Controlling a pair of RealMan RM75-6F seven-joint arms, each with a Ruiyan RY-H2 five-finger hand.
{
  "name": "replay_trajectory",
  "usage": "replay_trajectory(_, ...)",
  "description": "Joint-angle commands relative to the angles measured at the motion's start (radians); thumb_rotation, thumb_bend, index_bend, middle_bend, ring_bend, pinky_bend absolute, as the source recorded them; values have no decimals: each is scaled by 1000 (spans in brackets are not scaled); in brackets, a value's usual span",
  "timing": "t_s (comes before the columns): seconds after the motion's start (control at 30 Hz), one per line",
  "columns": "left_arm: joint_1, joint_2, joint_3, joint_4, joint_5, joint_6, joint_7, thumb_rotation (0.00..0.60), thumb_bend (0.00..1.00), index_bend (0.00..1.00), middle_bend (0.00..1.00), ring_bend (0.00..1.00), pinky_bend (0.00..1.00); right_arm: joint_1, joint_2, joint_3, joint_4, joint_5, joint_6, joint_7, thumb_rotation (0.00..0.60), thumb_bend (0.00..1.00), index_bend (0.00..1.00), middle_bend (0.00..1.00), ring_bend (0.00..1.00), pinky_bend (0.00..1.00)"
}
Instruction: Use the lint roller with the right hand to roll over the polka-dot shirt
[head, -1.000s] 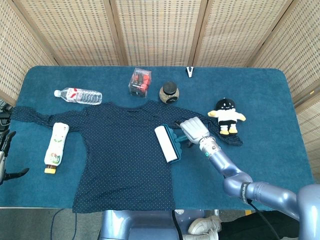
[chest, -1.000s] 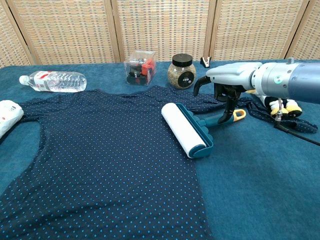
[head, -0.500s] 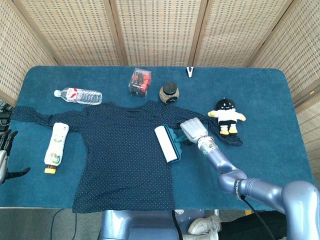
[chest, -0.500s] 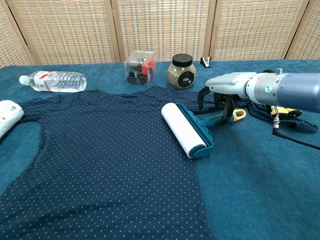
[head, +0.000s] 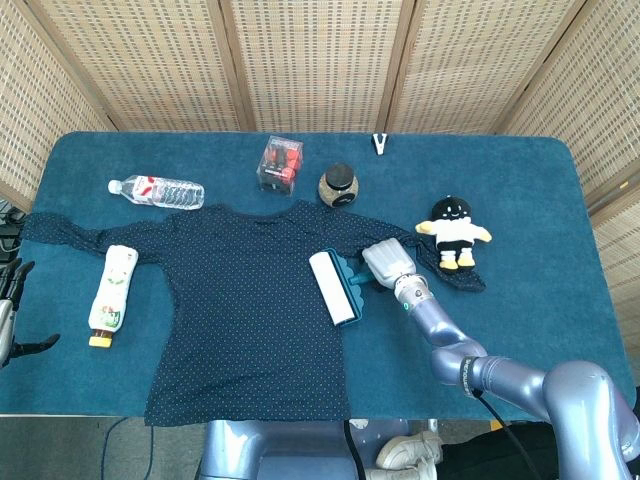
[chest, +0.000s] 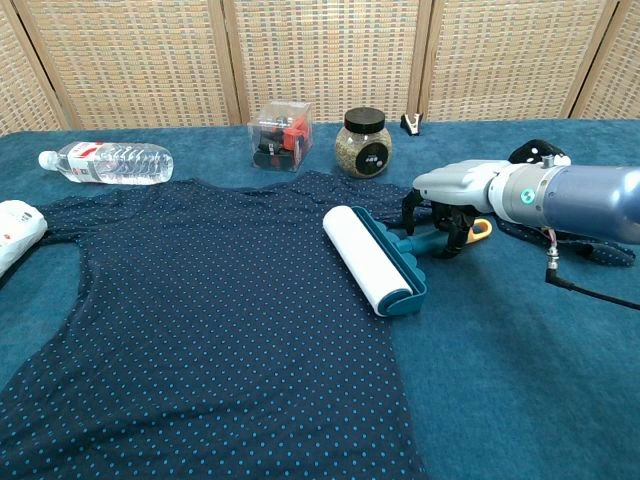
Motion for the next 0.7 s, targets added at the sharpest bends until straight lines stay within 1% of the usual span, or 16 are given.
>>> replay_trajectory(0.03,-1,0,0,1,-3,-2,0,600,0,0,0,0,0,2,-11,-6,17,-1,-5,5,600,495,392,1000,1000,1000)
replay_trajectory(0.1,-1,0,0,1,-4,-2,-1,600,0,0,0,0,0,2,-15,-9,26,-4,-6,9,600,523,415,1000,1000,1000)
replay_trajectory(0.13,-2,0,-1,2,-5,-2,-1,600,0,0,0,0,0,1,-18,-10,30,-6,-7,12,600,555,448,1000,1000,1000)
replay_trajectory(0.27,-3,1,0,3,-5,-4,-4,600,0,0,0,0,0,-7,-16,-3,28,-22,3,46,600,735,651,1000,1000,1000)
replay_trajectory(0.33,-3,3,1,2,-3,-4,-7,600,0,0,0,0,0,-12,1,2,11,-34,15,60,600,782,706,1000,1000,1000)
replay_trajectory(0.43,-2,6,3,-1,3,-4,-14,600,0,0,0,0,0,-17,30,9,-26,-43,35,63,600,811,719,1000,1000,1000)
replay_trajectory(0.57,3,18,7,-7,26,3,-44,600,0,0,0,0,0,-24,119,24,-162,-47,94,27,600,819,719,1000,1000,1000)
replay_trajectory(0.7,8,28,14,-9,49,7,-73,600,0,0,0,0,0,-9,192,36,-306,-14,149,-70,600,828,720,1000,1000,1000)
